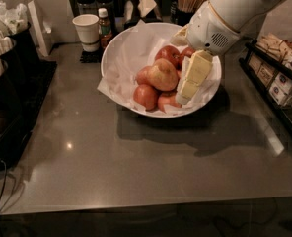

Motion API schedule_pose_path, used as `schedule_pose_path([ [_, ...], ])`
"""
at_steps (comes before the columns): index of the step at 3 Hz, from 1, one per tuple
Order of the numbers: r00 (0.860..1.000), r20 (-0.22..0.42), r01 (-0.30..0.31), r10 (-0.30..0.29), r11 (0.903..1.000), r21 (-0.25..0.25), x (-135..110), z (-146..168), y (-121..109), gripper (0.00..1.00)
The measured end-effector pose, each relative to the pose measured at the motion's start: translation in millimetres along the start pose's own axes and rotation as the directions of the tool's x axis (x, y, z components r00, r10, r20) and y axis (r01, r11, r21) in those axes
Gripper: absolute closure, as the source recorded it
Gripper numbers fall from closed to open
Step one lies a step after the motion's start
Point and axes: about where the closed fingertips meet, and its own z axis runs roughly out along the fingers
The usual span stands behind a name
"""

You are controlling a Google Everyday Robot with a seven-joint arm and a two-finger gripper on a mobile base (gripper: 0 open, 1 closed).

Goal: Pick apple from white bowl

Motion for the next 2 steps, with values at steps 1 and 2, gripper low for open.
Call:
schedule_pose_path([
  [1, 1.0, 0.0, 0.0, 0.0, 1.0, 0.0, 0.0, 0.0, 0.0, 0.0],
  [2, 1.0, 0.005, -0.026, 0.026, 0.9996, 0.013, 8.8, 0.9, 1.0, 0.17],
])
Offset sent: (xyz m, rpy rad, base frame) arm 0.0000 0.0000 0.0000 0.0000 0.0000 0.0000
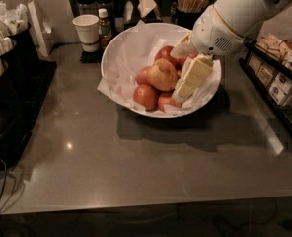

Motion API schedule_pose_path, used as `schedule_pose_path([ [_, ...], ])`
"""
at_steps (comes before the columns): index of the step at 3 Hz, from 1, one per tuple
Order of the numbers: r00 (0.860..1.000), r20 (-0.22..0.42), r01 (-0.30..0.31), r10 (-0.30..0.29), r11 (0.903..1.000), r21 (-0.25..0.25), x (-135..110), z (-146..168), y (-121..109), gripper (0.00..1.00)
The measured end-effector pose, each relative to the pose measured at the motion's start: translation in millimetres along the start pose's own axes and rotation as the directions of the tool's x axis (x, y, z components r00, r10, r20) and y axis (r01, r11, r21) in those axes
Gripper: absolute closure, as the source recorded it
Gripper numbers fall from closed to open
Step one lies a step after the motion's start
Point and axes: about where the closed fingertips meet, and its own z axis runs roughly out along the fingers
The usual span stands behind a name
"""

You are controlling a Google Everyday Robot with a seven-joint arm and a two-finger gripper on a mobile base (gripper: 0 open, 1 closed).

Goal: Pick apple from white bowl

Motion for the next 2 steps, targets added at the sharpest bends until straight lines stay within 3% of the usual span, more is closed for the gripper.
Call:
schedule_pose_path([
  [2, 1.0, 0.006, 0.02, -0.02, 0.9997, -0.013, -6, 18, -19, 0.15],
])
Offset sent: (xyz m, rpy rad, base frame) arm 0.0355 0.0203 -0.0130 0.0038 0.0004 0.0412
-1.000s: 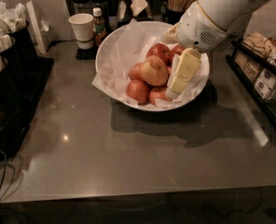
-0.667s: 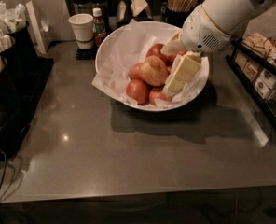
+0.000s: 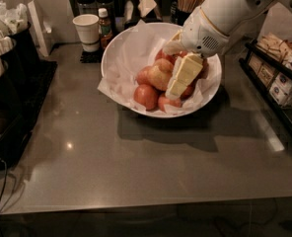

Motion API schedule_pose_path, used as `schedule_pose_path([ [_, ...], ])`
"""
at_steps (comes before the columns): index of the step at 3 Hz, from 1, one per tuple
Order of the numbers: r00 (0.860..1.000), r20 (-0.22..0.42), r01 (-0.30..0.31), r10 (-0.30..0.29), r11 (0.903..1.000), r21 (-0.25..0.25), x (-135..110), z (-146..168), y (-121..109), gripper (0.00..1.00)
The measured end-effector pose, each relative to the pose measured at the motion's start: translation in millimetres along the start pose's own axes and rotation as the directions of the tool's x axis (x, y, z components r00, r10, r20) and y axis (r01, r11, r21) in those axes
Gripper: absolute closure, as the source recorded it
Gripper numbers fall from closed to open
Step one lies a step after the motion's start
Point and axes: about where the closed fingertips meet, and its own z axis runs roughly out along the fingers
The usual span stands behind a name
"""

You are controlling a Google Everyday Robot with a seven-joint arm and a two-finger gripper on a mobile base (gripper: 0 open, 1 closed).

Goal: Pick apple from white bowl

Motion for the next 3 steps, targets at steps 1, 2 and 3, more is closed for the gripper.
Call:
schedule_pose_path([
  [1, 1.0, 0.022, 0.005, -0.005, 1.0, 0.0, -5, 9, -11, 0.09],
  [2, 0.999, 0.043, 0.011, -0.01, 0.9999, -0.011, -10, 19, -18, 0.13],
  [3, 0.998, 0.063, 0.009, -0.006, 0.9991, -0.041, -14, 34, -22, 0.23],
])
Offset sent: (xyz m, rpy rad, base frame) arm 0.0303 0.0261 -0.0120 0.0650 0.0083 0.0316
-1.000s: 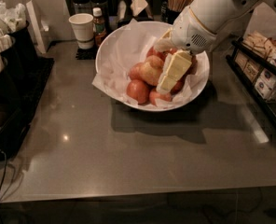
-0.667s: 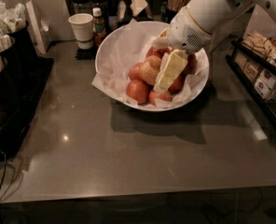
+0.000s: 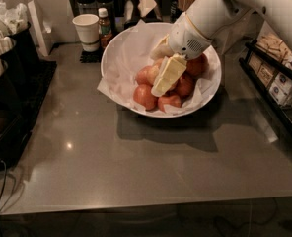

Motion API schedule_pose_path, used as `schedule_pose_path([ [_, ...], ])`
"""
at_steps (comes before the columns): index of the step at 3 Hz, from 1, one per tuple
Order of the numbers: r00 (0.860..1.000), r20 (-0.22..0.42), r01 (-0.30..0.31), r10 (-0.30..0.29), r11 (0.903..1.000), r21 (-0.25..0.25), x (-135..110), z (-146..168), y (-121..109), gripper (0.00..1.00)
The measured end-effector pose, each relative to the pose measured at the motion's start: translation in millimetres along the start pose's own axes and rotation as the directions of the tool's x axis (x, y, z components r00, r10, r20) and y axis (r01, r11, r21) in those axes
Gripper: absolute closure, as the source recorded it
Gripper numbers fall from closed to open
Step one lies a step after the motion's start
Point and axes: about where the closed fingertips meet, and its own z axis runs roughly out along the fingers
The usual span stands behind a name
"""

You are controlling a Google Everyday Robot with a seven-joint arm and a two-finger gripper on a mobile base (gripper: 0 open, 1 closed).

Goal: Pick apple from white bowl

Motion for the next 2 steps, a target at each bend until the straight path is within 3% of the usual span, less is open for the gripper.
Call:
schedule_pose_path([
  [2, 0.999, 0.004, -0.052, 0.052, 0.9981, -0.032, 15, 13, 7, 0.29],
])
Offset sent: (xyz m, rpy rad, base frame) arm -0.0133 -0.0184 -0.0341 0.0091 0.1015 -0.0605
